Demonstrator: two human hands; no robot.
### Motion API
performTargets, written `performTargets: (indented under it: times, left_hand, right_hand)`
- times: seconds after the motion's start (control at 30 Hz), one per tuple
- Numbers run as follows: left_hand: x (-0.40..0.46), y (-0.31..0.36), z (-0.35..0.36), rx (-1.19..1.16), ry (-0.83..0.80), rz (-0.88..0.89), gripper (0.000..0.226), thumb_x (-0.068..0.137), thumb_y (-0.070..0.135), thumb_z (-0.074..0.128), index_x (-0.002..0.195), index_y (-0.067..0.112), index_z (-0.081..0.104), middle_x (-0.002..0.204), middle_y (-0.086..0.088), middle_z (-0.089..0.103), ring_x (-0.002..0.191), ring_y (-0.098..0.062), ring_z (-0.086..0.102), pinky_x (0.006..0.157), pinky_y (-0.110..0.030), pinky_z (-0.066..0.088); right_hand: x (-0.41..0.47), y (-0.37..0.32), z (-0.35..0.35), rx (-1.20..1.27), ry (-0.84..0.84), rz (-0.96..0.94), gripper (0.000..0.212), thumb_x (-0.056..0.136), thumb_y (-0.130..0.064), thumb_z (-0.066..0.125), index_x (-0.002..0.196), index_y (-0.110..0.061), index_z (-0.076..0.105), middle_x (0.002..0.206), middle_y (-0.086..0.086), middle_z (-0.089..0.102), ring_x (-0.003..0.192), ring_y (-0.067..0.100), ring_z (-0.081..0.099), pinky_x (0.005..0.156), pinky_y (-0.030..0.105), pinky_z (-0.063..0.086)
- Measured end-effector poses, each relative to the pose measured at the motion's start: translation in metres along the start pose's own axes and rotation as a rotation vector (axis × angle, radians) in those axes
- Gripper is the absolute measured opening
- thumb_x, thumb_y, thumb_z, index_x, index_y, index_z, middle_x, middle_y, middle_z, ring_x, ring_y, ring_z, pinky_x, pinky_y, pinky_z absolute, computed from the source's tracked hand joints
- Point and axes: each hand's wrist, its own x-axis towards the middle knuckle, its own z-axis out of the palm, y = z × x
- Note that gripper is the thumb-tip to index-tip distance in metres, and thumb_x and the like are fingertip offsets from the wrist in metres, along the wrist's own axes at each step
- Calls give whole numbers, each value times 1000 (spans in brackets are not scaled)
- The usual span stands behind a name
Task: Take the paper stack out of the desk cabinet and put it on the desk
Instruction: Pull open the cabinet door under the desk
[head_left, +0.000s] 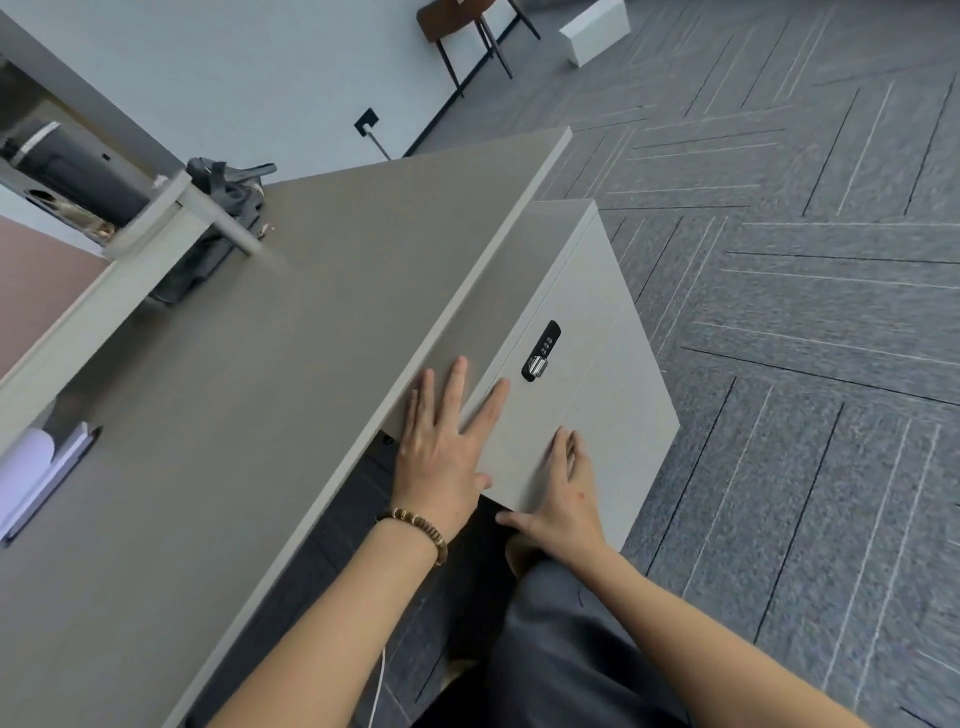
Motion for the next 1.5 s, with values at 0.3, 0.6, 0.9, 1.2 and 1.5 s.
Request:
performTargets:
  times: [0.3,0.6,0.9,1.2,1.5]
  left_hand:
    - [0,0,-1,-2,-9,-3,113,78,35,78,154,41,-5,165,-7,-15,151,-40,-9,124,-49,4]
    - [-5,6,-15,-36,-78,-39,105,85,24,67,152,44,-10,164,-3,-22,150,-36,-16,124,-46,2]
    - [-9,24,-28,12,-189,-154,116,79,26,76,152,44,-13,162,-7,-27,151,-37,-14,122,-47,19]
    - [-20,59,-32,136,-239,-234,128,68,61,72,152,31,-20,157,-32,-20,146,-52,-9,122,-57,6]
    - [-21,61,-44,67,-280,-218,129,69,57,73,150,36,-25,157,-30,-24,146,-51,-14,121,-57,4]
  right_hand:
    - [-4,-3,-3,-107,41,-39,134,57,-53,72,155,-12,-10,164,21,-3,152,32,4,122,44,19]
    - [-20,10,-43,-226,-41,-109,134,58,-67,60,155,-6,-11,165,20,-1,154,30,1,123,40,21]
    - [-52,31,-128,-208,-160,-127,127,56,-53,70,155,-17,0,149,8,29,130,29,47,103,36,46]
    - [-65,59,-194,-242,-229,-124,107,62,-40,70,153,-22,17,131,5,44,119,27,54,97,39,50]
    - [-57,84,-277,-240,-234,-104,82,70,-19,74,144,-20,39,132,1,58,118,17,58,93,28,53]
